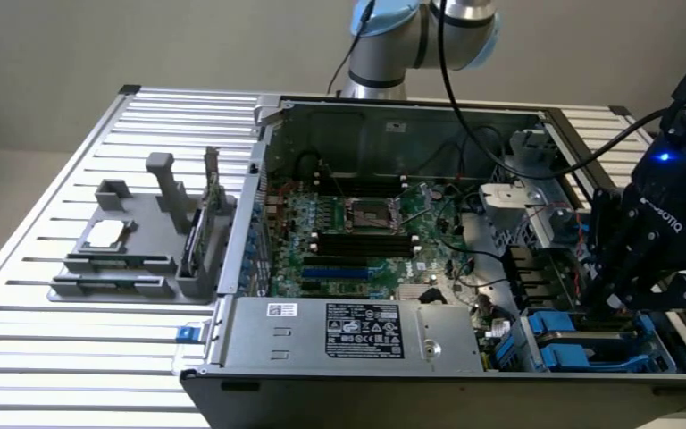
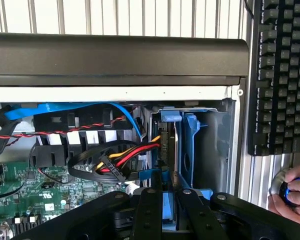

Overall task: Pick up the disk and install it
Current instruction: 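Insert the second disk wire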

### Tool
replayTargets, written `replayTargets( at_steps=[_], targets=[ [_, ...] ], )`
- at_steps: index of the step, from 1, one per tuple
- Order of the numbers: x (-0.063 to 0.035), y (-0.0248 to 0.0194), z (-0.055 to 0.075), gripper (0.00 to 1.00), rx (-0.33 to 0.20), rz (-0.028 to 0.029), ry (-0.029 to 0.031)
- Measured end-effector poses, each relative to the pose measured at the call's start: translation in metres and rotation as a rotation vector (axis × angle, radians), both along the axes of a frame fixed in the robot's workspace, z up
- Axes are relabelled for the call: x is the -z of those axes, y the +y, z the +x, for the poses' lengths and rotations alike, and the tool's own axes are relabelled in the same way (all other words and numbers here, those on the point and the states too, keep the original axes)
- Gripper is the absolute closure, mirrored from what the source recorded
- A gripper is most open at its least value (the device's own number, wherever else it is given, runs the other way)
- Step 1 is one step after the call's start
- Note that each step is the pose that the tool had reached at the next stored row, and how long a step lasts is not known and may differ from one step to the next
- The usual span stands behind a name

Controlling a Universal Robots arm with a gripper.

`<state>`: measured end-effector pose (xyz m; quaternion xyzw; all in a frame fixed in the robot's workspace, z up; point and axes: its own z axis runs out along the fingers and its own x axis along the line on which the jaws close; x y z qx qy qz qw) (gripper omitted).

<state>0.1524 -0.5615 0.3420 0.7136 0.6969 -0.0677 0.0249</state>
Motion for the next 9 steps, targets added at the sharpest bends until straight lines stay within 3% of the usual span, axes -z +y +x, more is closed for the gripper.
replayTargets(
  at_steps=[3, 9],
  targets=[
    [0.0011, -0.0003, 0.0000, 0.82, 0.000, 0.0058, -0.0010],
    [0.0013, -0.0010, 0.0000, 0.82, 0.000, 0.0071, -0.0066]
  ],
)
